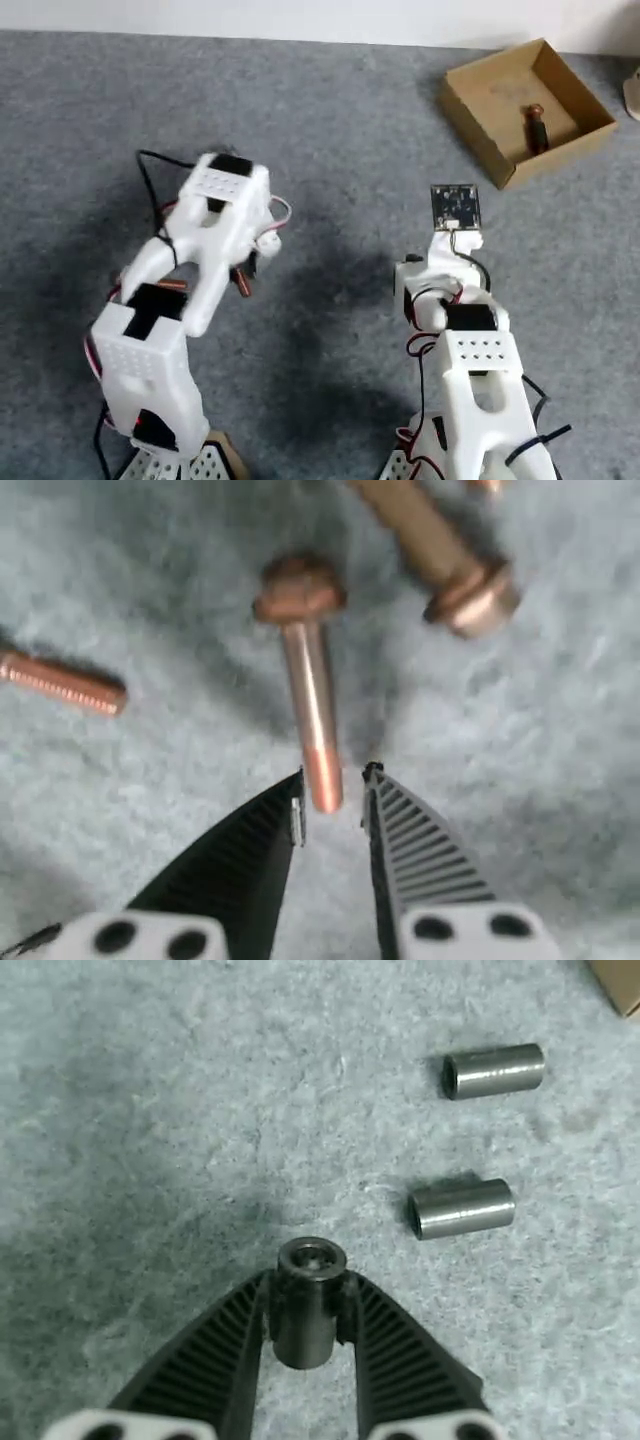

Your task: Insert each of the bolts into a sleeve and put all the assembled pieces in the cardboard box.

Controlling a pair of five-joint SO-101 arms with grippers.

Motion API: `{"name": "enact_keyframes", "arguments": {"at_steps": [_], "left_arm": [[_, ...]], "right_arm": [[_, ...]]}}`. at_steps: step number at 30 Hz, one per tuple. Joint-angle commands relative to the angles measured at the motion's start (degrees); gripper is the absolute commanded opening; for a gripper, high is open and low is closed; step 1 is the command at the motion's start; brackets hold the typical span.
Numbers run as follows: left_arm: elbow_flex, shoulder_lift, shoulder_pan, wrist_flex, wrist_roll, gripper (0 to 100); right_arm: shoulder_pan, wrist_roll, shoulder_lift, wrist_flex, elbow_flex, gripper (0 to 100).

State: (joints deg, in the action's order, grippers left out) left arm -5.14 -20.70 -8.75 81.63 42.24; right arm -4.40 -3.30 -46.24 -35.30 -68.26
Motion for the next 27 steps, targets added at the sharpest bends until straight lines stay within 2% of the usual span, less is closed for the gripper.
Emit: {"name": "enact_keyframes", "arguments": {"at_steps": [1, 5, 10, 17, 22, 27], "left_arm": [[0.8, 1.0, 0.1, 2.2, -0.4, 11], [-2.4, 1.0, 0.4, 1.6, -0.8, 11], [-5.1, 1.0, 2.4, -4.4, -0.5, 11], [-3.1, 1.0, 5.3, -4.4, -1.0, 11], [-1.3, 1.1, 5.7, -4.4, -5.7, 11], [0.0, 1.0, 5.8, -4.8, -6.2, 11]], "right_arm": [[-0.5, -0.1, -1.3, 1.5, 0.3, 0.5], [-0.5, -0.1, -1.3, 1.5, 0.3, 0.5], [-0.5, -1.9, -1.3, 1.5, -1.0, 0.5], [-0.5, -2.3, -1.3, 3.0, -1.2, 0.5], [-0.5, -2.4, -1.3, 3.0, -1.2, 0.5], [-0.5, -2.4, -1.3, 3.0, -1.3, 0.5]]}}
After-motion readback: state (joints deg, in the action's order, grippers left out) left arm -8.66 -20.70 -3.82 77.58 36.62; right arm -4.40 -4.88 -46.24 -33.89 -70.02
